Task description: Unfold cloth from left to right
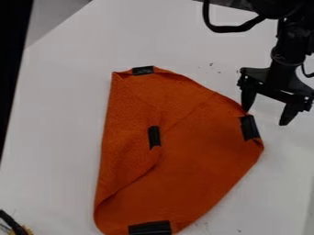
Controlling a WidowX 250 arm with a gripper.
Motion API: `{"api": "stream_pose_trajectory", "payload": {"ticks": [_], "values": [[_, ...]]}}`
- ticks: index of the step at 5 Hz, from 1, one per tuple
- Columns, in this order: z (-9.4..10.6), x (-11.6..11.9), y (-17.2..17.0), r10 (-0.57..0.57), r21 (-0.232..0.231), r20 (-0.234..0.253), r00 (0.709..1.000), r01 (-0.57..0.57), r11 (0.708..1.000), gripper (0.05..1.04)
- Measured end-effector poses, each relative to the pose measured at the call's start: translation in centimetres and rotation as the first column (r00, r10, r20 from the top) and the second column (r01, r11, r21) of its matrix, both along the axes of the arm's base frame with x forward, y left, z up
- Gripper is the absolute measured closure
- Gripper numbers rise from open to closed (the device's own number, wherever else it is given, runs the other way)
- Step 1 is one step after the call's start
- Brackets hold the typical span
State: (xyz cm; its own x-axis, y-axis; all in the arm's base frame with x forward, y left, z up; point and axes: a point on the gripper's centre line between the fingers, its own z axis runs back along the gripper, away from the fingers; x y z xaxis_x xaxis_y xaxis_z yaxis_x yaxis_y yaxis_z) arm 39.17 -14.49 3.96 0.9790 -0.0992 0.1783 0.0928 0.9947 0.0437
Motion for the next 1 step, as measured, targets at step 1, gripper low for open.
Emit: {"api": "stream_pose_trajectory", "payload": {"ticks": [1], "values": [[0.27, 0.15, 0.25, -0.023, 0.028, -0.012, 1.000, 0.023, 0.999, 0.075]]}}
